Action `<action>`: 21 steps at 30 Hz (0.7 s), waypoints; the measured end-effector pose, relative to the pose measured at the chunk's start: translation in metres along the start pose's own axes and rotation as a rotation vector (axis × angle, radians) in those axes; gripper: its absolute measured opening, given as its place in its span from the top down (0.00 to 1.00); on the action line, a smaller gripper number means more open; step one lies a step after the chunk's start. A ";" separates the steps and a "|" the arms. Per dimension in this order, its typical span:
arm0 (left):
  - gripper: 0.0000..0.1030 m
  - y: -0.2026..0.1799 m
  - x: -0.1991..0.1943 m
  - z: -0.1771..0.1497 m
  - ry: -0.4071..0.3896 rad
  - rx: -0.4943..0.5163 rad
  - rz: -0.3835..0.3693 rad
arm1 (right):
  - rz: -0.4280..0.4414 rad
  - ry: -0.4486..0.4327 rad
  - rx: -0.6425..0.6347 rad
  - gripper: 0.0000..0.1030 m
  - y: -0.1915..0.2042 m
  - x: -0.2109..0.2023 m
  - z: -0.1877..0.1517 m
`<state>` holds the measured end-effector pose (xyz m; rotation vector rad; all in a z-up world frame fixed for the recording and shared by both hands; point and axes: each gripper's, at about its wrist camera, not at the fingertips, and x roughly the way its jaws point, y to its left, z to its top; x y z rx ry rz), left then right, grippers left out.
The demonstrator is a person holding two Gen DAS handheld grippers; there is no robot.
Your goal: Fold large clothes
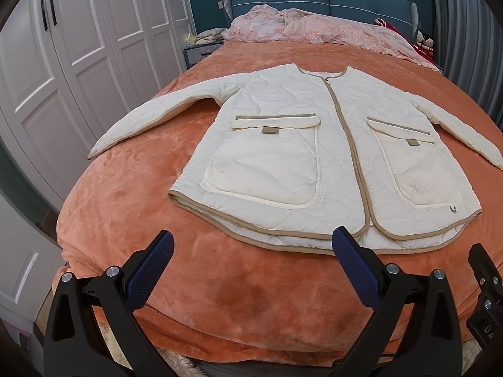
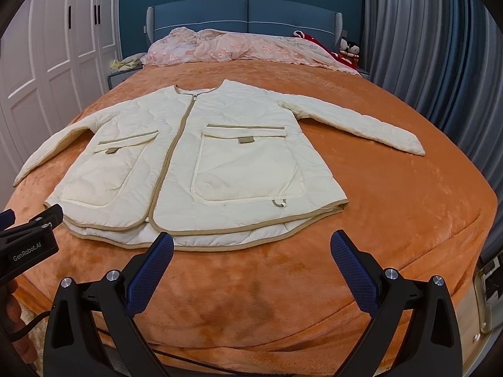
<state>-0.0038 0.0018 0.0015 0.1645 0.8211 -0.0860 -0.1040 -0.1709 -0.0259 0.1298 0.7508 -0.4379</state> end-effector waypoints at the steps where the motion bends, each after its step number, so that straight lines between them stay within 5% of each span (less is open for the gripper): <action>1: 0.05 0.000 0.000 0.000 0.000 -0.001 0.000 | 0.000 0.000 0.000 0.05 0.000 0.000 0.000; 21: 0.05 0.003 -0.001 -0.002 0.003 -0.005 0.004 | 0.001 -0.004 -0.007 0.05 0.004 -0.001 -0.002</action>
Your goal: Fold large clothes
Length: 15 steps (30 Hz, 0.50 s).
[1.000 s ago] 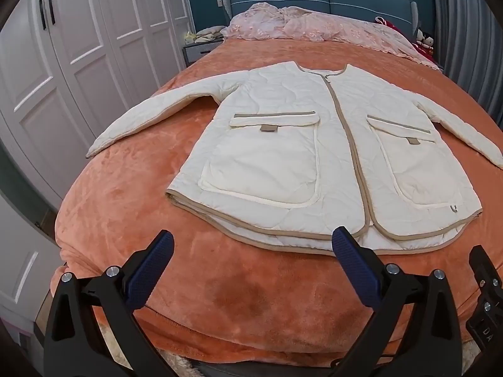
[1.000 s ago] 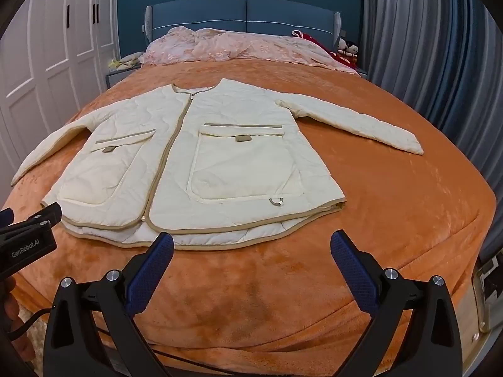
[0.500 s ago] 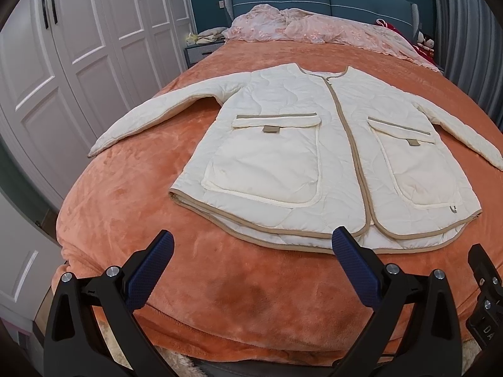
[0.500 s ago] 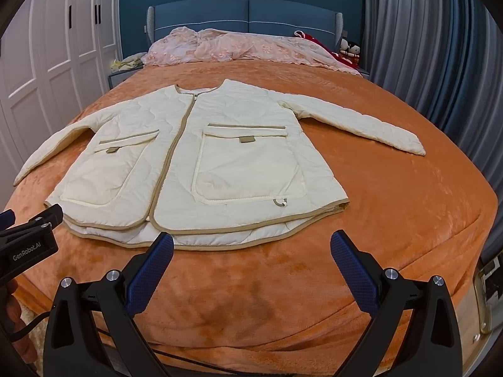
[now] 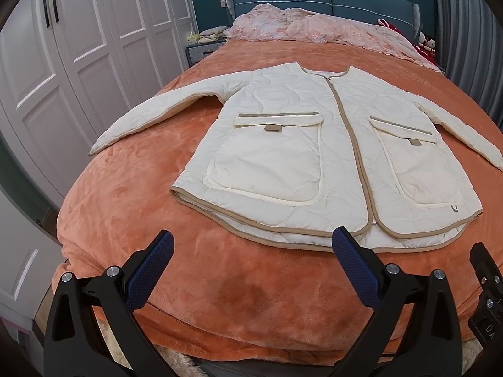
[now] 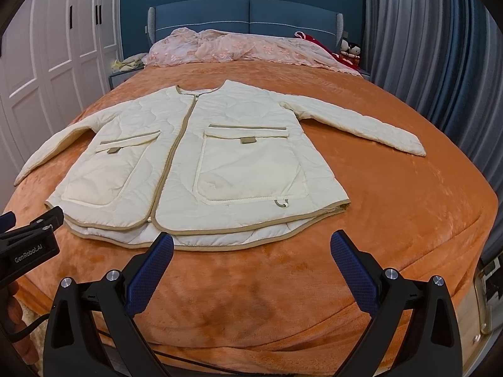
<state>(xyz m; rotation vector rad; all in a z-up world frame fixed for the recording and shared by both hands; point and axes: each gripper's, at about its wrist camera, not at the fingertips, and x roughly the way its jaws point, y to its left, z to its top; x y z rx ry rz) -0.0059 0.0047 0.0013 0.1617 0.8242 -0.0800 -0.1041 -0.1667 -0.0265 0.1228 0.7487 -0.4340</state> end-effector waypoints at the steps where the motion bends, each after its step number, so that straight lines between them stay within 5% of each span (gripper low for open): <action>1: 0.05 0.000 0.000 0.000 0.001 0.000 0.000 | 0.000 0.000 0.000 0.05 0.000 0.000 0.000; 15: 0.05 0.003 0.002 -0.002 0.002 -0.004 0.001 | 0.004 0.005 -0.002 0.05 0.001 0.000 0.000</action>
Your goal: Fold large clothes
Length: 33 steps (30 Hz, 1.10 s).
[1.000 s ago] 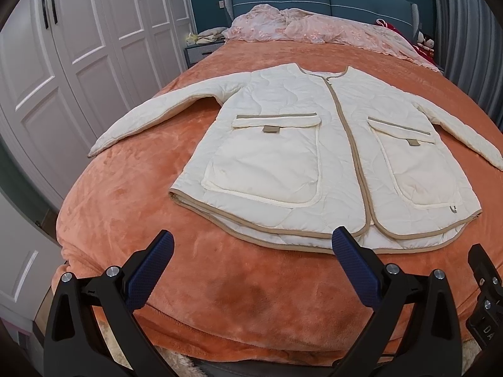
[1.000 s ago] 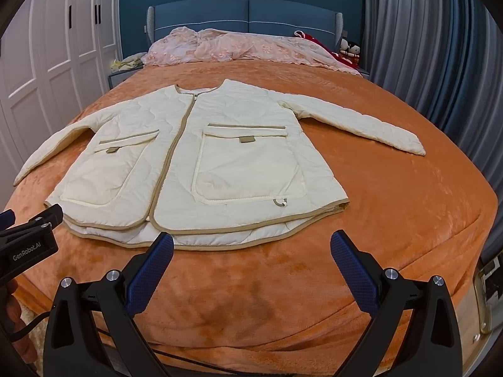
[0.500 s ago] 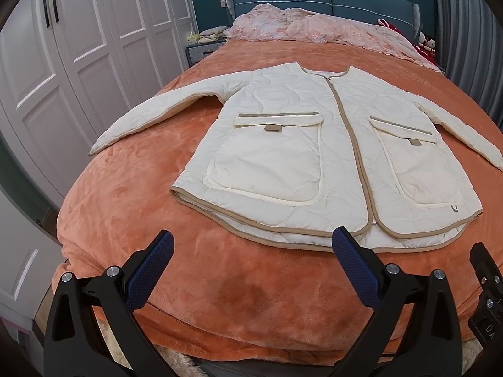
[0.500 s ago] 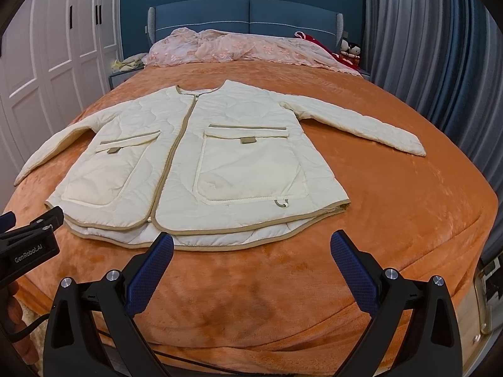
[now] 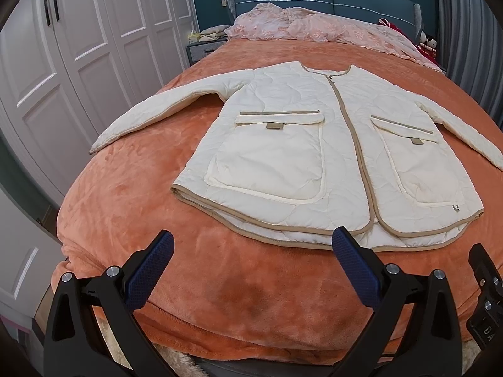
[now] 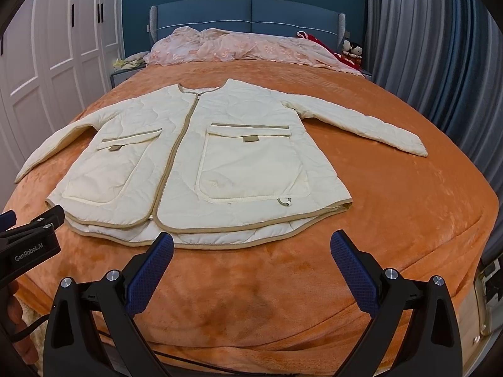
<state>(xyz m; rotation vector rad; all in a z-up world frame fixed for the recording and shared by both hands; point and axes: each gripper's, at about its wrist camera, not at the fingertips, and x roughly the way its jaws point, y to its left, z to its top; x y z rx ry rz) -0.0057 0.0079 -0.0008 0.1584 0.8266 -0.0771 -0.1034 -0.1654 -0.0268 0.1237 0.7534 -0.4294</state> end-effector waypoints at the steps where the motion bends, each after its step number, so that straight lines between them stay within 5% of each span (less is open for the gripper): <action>1: 0.05 0.000 0.000 0.000 0.000 0.000 0.001 | 0.000 -0.001 0.001 0.05 0.000 0.000 0.000; 33: 0.05 0.003 0.002 -0.005 0.005 -0.002 -0.002 | 0.012 0.000 -0.003 0.05 0.007 0.000 -0.002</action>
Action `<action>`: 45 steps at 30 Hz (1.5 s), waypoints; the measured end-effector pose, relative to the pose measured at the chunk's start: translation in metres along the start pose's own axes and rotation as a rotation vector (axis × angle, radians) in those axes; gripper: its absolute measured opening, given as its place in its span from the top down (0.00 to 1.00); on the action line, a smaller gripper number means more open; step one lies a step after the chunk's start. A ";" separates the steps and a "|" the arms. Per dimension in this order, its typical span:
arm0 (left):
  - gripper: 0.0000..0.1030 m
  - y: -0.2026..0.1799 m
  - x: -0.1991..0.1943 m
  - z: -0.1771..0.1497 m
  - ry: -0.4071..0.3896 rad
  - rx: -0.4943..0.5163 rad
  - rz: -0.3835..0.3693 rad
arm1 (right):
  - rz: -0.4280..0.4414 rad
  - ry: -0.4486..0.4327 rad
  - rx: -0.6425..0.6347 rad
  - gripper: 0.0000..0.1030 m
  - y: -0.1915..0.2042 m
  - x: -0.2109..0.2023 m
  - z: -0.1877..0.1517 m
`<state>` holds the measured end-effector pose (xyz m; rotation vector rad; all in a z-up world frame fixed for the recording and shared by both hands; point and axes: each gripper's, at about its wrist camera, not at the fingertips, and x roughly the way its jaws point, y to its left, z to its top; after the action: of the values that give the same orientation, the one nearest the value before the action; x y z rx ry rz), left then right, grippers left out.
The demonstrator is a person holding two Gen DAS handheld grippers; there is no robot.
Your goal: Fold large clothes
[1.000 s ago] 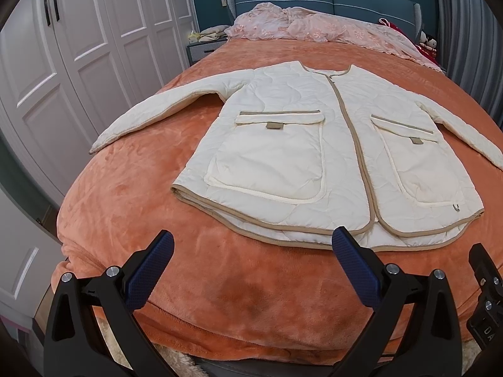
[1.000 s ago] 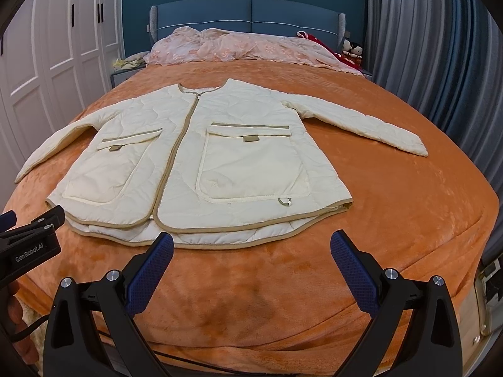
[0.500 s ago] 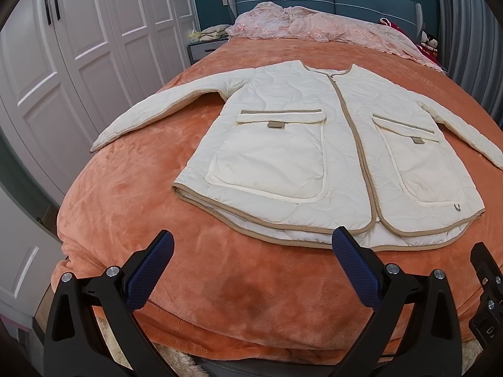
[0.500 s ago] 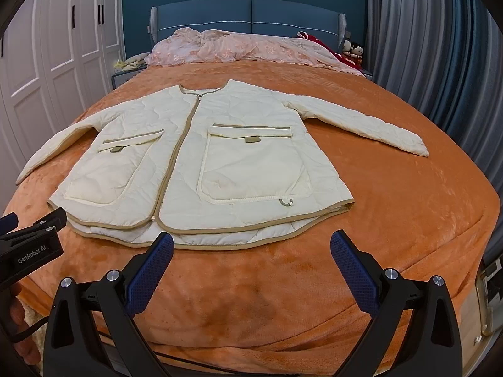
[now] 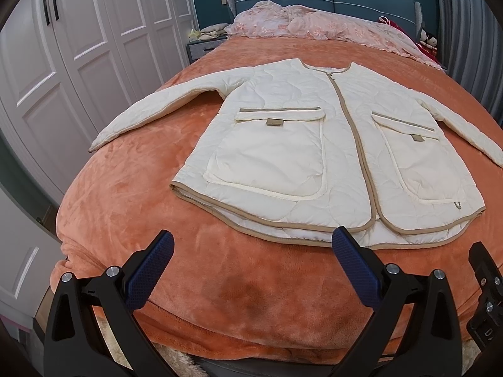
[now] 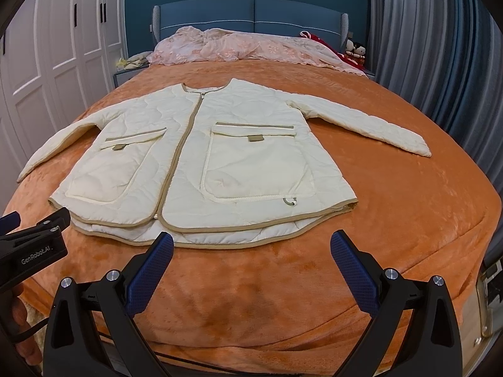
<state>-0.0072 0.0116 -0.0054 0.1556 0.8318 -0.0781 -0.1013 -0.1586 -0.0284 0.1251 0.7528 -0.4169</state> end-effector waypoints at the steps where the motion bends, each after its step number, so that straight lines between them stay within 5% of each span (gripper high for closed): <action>1: 0.05 -0.001 0.000 0.001 -0.001 0.001 0.001 | 0.001 0.001 0.000 0.05 0.000 0.000 0.000; 13: 0.05 -0.001 0.017 -0.001 0.031 -0.007 0.000 | 0.058 0.043 0.069 0.05 -0.023 0.023 0.004; 21: 0.05 0.018 0.044 0.030 0.041 -0.049 0.018 | 0.007 -0.012 0.327 0.05 -0.137 0.064 0.050; 29: 0.05 0.028 0.078 0.082 0.010 -0.065 0.080 | -0.068 -0.044 0.496 0.05 -0.268 0.148 0.109; 41: 0.05 0.029 0.148 0.129 0.065 -0.138 0.117 | -0.161 -0.028 0.897 0.06 -0.401 0.256 0.117; 42: 0.05 0.029 0.152 0.130 0.068 -0.145 0.117 | -0.158 -0.031 0.922 0.08 -0.408 0.261 0.118; 45: 0.05 0.025 0.166 0.133 0.082 -0.144 0.128 | -0.143 -0.024 1.000 0.42 -0.419 0.276 0.119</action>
<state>0.2043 0.0125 -0.0375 0.0765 0.9043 0.1091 -0.0173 -0.6595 -0.1158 1.0037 0.4709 -0.9031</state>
